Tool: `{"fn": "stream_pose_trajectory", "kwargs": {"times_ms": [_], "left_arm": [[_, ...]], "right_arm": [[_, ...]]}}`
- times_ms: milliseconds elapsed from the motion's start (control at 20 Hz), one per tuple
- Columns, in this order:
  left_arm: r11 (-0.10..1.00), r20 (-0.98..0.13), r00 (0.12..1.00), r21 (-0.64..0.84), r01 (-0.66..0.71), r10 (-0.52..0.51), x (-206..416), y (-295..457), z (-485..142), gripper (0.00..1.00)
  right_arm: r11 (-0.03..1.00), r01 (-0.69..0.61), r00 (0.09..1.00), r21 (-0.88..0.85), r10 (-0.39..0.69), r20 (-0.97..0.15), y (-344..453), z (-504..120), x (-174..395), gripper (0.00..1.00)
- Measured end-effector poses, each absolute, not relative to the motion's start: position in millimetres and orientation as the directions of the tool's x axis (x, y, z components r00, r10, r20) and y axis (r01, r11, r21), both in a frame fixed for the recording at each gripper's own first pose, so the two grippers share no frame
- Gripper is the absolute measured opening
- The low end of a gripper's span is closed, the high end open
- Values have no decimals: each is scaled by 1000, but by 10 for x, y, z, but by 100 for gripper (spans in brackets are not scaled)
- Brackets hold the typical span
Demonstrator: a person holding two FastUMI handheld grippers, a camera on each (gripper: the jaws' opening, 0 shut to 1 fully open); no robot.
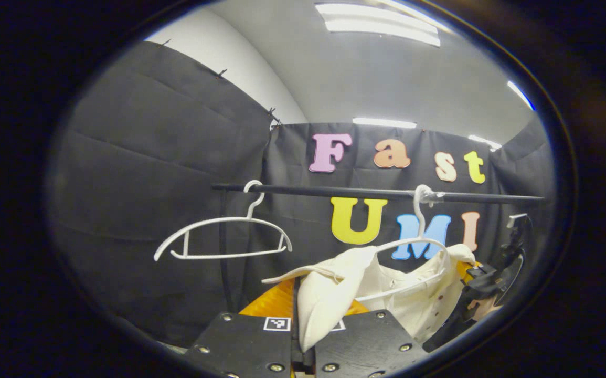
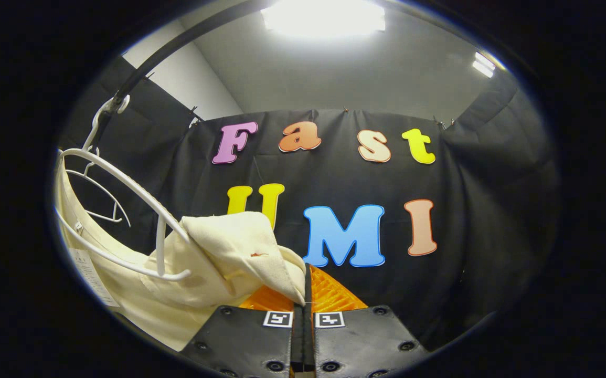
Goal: Grasp the clothes on the hanger with both hands and then place them into the laundry hamper below.
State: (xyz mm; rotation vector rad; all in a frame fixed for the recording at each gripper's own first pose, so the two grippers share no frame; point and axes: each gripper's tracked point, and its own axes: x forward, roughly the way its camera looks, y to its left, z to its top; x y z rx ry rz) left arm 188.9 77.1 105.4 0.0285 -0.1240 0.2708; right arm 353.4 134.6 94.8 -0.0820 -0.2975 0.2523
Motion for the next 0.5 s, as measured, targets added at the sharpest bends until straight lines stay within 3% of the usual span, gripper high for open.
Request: {"fn": "stream_pose_trajectory", "kwargs": {"times_ms": [200,500], "left_arm": [[961,167,947,-8,-276,274,1950,1050,1242,2],[956,94,951,-42,-291,293,2059,1439,886,2]], "right_arm": [[969,-205,925,-138,238,295,1293,1005,3595,1],[973,-177,943,-150,211,258,1256,802,3751,1]]}}
